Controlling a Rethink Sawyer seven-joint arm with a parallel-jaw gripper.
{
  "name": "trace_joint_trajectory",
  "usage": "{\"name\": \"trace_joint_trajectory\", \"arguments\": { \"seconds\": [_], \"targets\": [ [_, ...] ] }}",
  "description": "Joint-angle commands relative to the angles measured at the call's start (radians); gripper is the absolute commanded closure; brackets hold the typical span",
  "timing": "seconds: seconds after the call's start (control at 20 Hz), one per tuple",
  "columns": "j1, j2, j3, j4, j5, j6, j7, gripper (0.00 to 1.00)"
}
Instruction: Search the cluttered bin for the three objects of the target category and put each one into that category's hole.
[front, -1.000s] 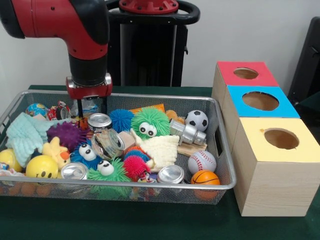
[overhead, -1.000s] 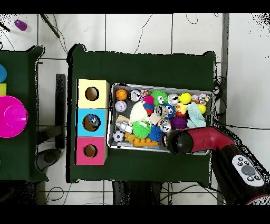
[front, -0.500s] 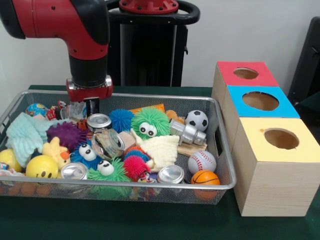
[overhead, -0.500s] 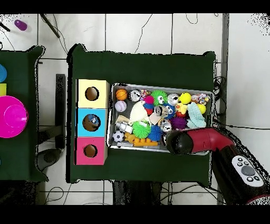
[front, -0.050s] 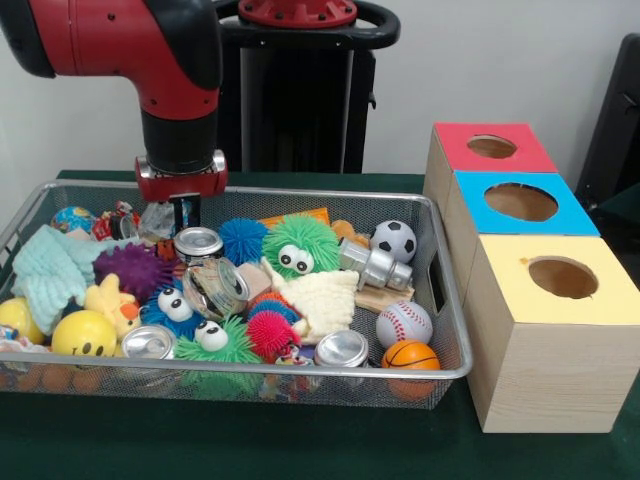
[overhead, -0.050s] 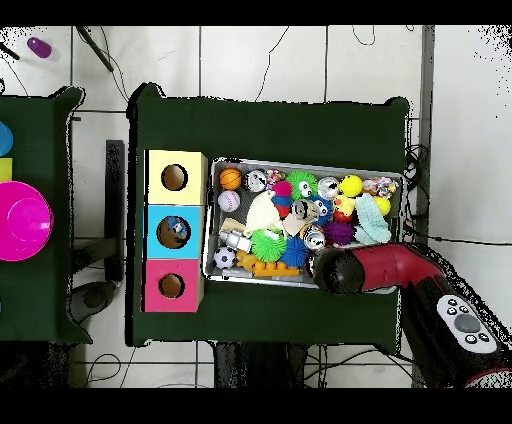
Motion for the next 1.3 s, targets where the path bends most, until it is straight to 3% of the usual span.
{"name": "trace_joint_trajectory", "arguments": {
  "seconds": [0.05, 0.25, 0.6, 1.25, 1.3],
  "targets": [
    [0.022, 0.019, -0.033, -0.020, -0.036, -0.013, 0.005, 1.00],
    [0.026, 0.003, -0.030, -0.017, -0.027, 0.018, -0.031, 1.00],
    [0.067, -0.089, -0.015, -0.020, 0.057, 0.194, -0.085, 1.00],
    [0.097, -0.088, -0.015, -0.049, 0.068, 0.237, -0.063, 1.00],
    [0.088, -0.088, -0.007, -0.040, 0.085, 0.221, -0.060, 0.00]
  ]
}}
